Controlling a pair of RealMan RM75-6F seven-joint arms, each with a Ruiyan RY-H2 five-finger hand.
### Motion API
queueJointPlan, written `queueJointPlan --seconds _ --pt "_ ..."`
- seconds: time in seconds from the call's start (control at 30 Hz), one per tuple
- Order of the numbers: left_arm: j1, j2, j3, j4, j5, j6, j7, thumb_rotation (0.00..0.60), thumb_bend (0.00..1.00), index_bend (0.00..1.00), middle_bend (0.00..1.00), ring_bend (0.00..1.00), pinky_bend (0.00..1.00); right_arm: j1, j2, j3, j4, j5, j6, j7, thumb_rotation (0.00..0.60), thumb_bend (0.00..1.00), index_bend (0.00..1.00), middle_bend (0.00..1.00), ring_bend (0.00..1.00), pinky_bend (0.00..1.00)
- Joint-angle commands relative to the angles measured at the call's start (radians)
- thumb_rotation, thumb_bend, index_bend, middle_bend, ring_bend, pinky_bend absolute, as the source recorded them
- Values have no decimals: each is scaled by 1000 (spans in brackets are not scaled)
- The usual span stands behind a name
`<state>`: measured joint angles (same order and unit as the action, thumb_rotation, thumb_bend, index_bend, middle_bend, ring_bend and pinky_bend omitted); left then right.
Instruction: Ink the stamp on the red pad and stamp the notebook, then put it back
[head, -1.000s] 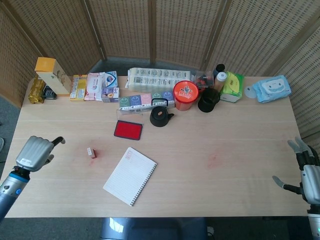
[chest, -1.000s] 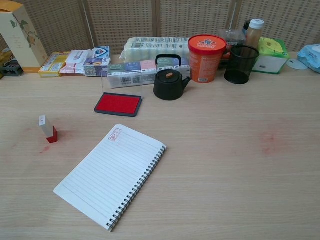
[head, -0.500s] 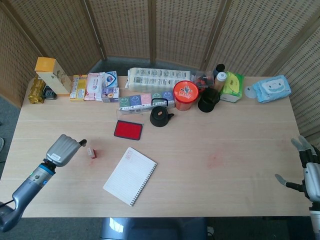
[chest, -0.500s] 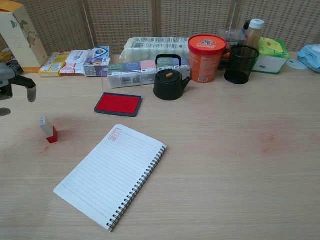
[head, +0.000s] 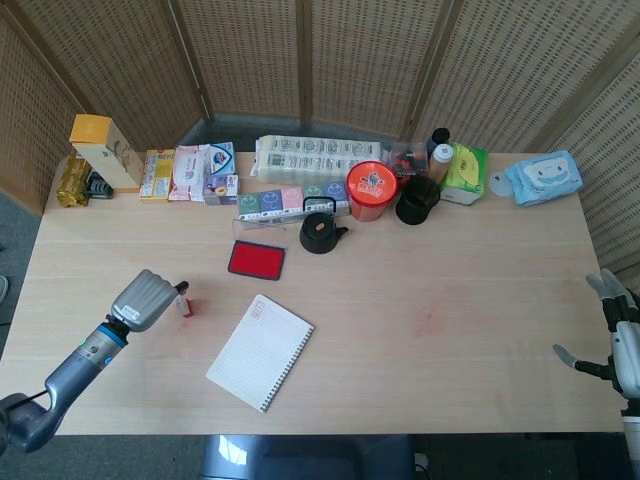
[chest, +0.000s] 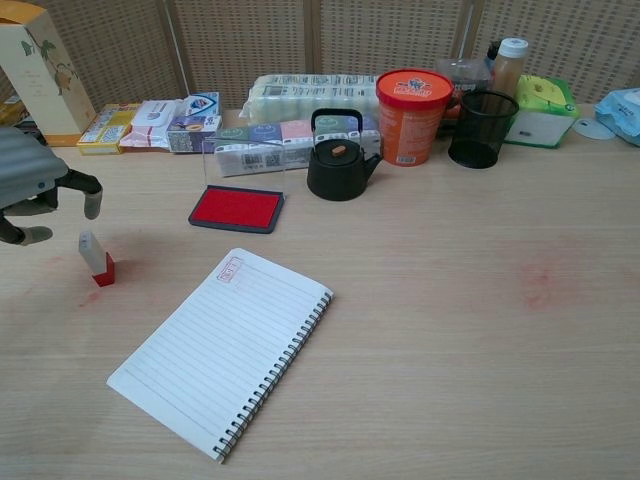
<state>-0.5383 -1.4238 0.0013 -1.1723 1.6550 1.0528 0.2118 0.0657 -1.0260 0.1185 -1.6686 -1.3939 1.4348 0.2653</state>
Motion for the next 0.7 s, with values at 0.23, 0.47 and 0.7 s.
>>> queueJointPlan --seconds 0.23,0.47,0.7 --pt "-9 -26 10 27 -17 -11 6 600 288 429 1000 1000 1000 -1 4 0 0 0 -3 6 600 72 0 0 0 0" --pt "-27 -56 8 53 -34 -31 31 600 288 429 1000 1000 1000 -1 5 3 5 5 -6 20 600 72 0 0 0 0" --pt "-40 -71 9 65 -49 -47 54 600 289 429 1000 1000 1000 -1 7 5 9 8 -10 29 600 72 0 0 0 0"
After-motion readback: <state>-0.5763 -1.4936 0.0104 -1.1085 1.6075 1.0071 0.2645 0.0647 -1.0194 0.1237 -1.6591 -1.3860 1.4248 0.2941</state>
